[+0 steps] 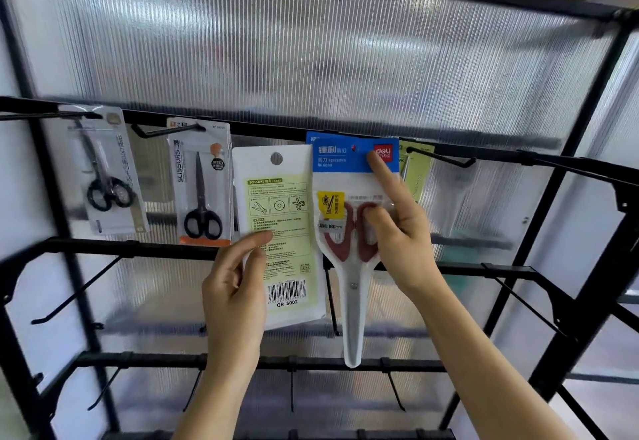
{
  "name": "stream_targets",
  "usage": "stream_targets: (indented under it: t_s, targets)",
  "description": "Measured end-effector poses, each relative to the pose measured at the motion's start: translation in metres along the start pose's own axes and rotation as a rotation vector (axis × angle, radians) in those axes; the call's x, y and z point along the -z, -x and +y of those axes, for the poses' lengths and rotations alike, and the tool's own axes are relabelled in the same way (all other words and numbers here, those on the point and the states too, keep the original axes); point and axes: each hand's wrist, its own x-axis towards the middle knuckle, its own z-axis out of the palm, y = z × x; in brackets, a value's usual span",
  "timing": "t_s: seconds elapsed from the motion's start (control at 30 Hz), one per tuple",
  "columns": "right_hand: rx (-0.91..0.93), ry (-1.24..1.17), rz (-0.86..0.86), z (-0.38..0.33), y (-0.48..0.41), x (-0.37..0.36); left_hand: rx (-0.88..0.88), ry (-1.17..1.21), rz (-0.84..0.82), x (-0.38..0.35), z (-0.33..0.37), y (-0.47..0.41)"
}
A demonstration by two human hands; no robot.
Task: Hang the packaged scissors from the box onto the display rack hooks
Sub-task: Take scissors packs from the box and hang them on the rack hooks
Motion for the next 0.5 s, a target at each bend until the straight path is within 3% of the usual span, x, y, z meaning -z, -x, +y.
stream_targets:
  t_s: [0.5]
  targets:
    - [0.01,0.007,0.0,-0.0019,0.0013,0.0027,0.01,-0.001,0.0,-0.002,-0.0051,-0.0012]
